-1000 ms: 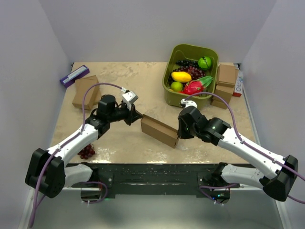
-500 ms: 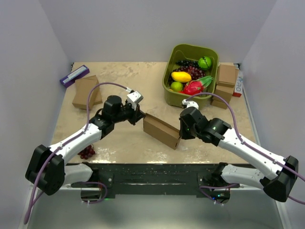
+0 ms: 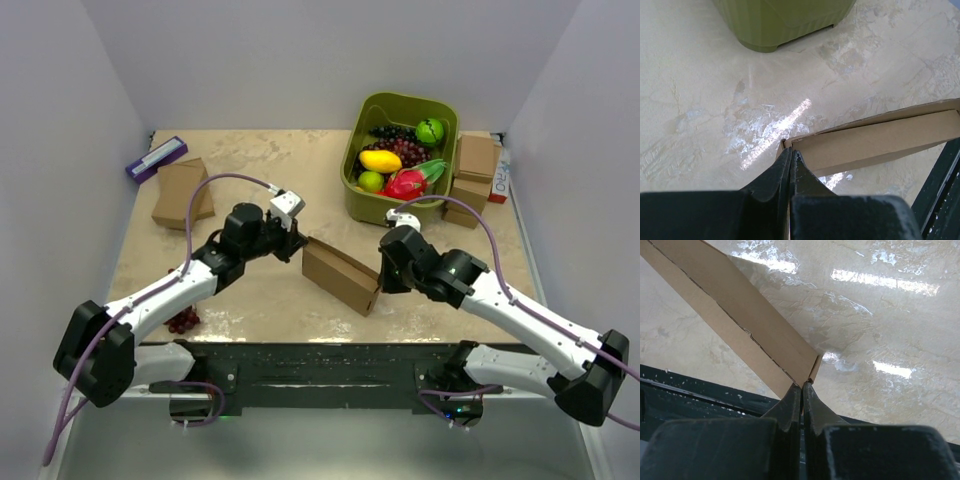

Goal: Fold the paper box

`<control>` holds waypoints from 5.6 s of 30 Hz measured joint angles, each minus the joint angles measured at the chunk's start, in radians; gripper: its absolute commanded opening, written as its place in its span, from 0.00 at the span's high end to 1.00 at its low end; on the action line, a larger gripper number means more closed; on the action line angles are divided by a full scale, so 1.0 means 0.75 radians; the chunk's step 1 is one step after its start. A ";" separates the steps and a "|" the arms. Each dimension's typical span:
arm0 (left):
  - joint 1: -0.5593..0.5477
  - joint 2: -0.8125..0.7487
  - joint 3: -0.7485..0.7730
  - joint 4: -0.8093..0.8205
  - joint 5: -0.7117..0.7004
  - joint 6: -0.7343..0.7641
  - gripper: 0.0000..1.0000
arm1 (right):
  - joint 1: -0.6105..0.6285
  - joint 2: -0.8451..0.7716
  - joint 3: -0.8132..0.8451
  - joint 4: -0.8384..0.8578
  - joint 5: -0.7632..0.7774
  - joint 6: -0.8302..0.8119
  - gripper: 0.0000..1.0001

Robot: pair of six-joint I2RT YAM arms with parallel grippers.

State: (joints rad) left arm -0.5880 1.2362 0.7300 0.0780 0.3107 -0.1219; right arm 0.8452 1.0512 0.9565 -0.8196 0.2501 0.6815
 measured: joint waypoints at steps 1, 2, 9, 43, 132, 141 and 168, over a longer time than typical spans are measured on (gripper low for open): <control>-0.004 0.000 0.000 -0.002 -0.010 -0.001 1.00 | 0.000 -0.003 -0.001 0.001 -0.001 0.006 1.00; -0.007 0.000 0.000 -0.003 -0.017 -0.001 1.00 | 0.000 -0.009 -0.002 0.002 -0.002 0.011 1.00; -0.045 -0.001 0.003 -0.016 -0.066 -0.023 1.00 | 0.000 -0.061 -0.033 0.005 -0.007 0.054 1.00; -0.154 -0.161 -0.128 -0.005 -0.248 -0.246 1.00 | -0.004 -0.079 -0.123 0.113 0.240 0.230 1.00; -0.240 -0.250 -0.355 0.043 -0.192 -0.299 1.00 | 0.330 0.248 -0.267 0.713 -0.046 -0.655 0.46; -0.240 -0.251 -0.360 0.040 -0.204 -0.302 0.79 | 0.333 0.249 -0.269 0.717 -0.049 -0.621 0.57; -0.258 -0.157 -0.380 0.142 -0.407 -0.504 0.43 | 0.339 0.291 -0.284 0.777 -0.042 -0.576 0.94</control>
State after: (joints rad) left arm -0.7815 1.1187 0.4450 0.1848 0.0055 -0.4999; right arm 1.0996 1.2697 0.7437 -0.2371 0.2188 0.2497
